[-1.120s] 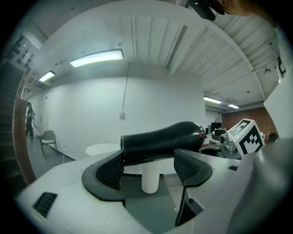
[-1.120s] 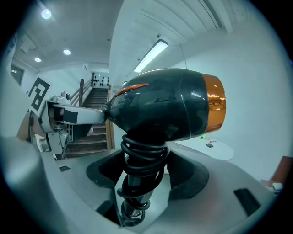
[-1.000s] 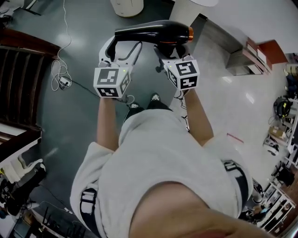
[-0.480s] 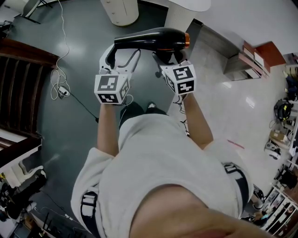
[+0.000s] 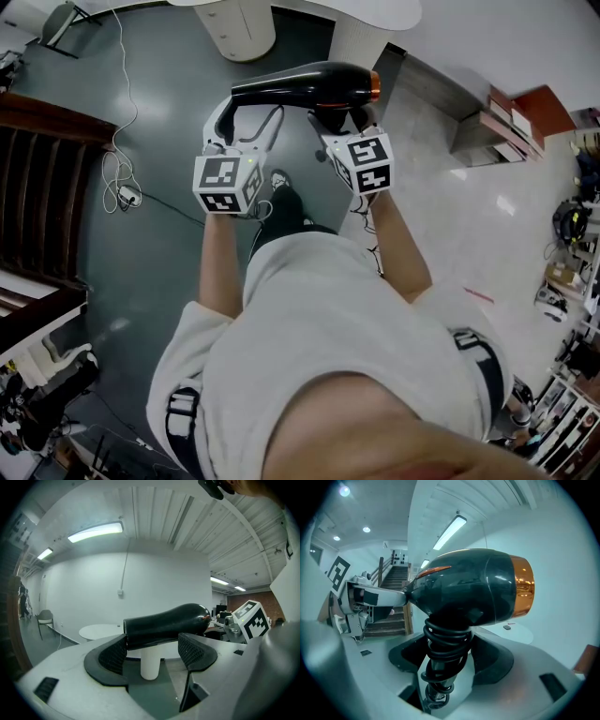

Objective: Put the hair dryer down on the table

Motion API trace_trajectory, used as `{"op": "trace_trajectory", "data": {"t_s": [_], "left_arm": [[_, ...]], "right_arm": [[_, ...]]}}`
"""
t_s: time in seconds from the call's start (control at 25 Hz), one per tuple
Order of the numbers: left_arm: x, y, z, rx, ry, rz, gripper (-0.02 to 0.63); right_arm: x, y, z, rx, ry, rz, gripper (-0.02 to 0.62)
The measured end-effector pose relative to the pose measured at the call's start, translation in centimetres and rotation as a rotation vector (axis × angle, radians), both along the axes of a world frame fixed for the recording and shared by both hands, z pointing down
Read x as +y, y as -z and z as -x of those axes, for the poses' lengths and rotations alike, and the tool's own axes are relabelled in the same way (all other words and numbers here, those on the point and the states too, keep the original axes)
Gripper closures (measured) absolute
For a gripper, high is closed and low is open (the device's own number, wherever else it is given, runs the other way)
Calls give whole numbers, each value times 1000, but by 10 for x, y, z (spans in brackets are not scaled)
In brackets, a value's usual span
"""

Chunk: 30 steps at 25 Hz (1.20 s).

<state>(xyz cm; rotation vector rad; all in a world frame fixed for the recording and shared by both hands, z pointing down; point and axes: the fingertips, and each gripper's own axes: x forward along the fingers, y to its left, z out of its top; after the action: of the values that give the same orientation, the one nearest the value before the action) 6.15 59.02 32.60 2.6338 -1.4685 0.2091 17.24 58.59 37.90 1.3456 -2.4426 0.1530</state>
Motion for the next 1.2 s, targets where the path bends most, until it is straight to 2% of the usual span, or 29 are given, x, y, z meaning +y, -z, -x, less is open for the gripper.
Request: {"op": "trace_trajectory", "data": {"t_s": [0.56, 0.96, 1.2], "left_arm": [[-106, -5, 15, 19, 6, 21, 265], [-186, -9, 36, 33, -49, 44, 265], [-216, -11, 52, 62, -60, 47, 265]], "right_arm": [[-106, -3, 14, 17, 4, 18, 313], [-178, -5, 35, 34, -49, 42, 314], [-207, -3, 49, 66, -57, 44, 313]]}}
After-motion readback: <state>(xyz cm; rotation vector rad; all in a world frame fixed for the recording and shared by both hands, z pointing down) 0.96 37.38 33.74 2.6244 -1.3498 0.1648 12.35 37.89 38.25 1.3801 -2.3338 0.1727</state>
